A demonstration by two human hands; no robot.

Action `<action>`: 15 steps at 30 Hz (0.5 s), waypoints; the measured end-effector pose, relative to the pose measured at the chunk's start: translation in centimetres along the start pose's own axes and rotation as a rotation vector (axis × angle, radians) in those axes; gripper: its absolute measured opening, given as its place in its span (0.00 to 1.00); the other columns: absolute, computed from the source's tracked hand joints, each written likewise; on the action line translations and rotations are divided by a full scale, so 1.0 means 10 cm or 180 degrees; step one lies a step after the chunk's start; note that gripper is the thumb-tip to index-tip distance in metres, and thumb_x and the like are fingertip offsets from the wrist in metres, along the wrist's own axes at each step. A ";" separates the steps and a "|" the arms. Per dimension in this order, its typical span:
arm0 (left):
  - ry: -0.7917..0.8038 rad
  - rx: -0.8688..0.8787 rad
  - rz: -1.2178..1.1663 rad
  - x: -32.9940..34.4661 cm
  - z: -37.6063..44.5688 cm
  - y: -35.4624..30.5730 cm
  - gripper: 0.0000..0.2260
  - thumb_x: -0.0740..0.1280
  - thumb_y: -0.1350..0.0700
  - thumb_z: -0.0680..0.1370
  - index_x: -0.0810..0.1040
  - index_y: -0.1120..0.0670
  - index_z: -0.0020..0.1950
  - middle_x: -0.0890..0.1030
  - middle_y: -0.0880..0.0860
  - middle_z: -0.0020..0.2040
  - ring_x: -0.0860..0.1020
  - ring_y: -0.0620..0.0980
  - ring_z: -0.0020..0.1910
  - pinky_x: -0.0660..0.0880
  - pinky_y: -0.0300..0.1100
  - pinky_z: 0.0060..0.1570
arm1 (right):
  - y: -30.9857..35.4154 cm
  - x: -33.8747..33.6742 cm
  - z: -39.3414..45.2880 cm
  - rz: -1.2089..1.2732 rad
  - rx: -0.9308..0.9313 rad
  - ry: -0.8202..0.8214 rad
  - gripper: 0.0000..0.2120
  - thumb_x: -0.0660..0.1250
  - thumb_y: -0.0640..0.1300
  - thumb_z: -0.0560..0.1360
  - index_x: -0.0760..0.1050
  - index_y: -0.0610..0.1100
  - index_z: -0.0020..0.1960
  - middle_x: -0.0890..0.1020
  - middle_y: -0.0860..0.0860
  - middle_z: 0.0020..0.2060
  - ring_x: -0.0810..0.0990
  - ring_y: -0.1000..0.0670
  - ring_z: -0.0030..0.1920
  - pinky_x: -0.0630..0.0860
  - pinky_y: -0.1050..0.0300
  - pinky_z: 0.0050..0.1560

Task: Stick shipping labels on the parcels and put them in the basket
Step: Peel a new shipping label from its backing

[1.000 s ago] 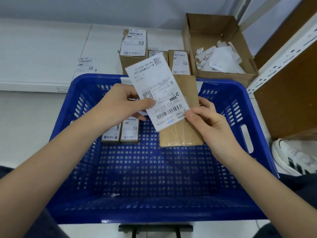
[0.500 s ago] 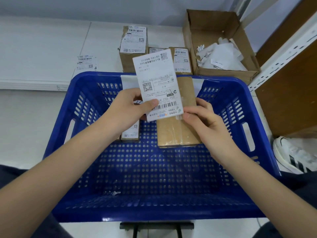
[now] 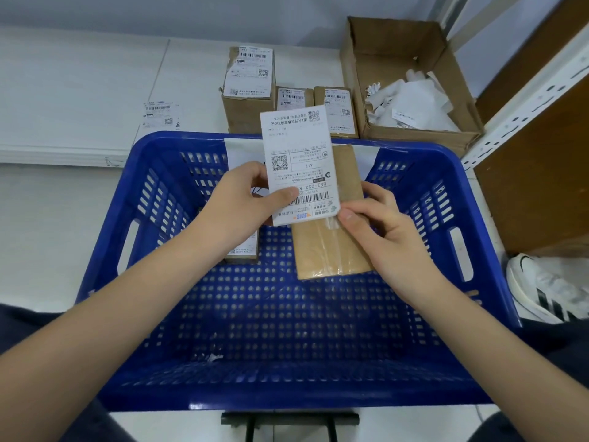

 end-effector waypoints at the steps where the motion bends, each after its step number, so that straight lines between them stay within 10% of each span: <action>1: -0.0104 -0.0003 0.0120 0.00 0.00 0.02 0.13 0.72 0.55 0.75 0.73 0.55 0.56 0.80 0.47 0.53 0.81 0.42 0.46 0.78 0.34 0.38 | 0.00 0.00 0.00 0.0013 -0.0002 -0.0006 0.07 0.67 0.42 0.75 0.81 0.53 0.46 0.68 0.53 0.67 0.66 0.59 0.68 0.68 0.78 0.51; 6: -0.0688 0.1035 0.1643 -0.01 -0.12 -0.08 0.31 0.74 0.49 0.72 0.66 0.58 0.68 0.69 0.54 0.65 0.72 0.51 0.62 0.72 0.45 0.57 | -0.04 0.05 -0.02 -0.0030 0.0024 -0.0088 0.07 0.67 0.43 0.75 0.80 0.55 0.45 0.67 0.53 0.66 0.65 0.59 0.68 0.66 0.80 0.51; 10: -0.0342 0.2257 0.2077 0.18 -0.26 -0.22 0.19 0.66 0.42 0.73 0.81 0.54 0.57 0.78 0.52 0.58 0.73 0.51 0.57 0.72 0.48 0.55 | -0.06 0.06 -0.01 -0.0052 -0.0072 -0.0149 0.09 0.67 0.42 0.76 0.80 0.55 0.45 0.68 0.52 0.65 0.64 0.57 0.70 0.67 0.78 0.54; 15: -0.0230 0.2259 0.1879 0.26 -0.29 -0.12 0.14 0.65 0.45 0.75 0.84 0.52 0.52 0.81 0.48 0.53 0.76 0.47 0.51 0.75 0.46 0.48 | -0.08 0.09 -0.02 -0.0131 -0.0076 -0.0065 0.09 0.67 0.42 0.76 0.80 0.56 0.45 0.67 0.52 0.65 0.64 0.56 0.70 0.68 0.77 0.54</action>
Point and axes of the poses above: each hand's wrist, its own z-axis towards the middle knuckle, its own x-axis out of the palm, y = z × x, the point moved 5 cm from there along z, towards the middle knuckle
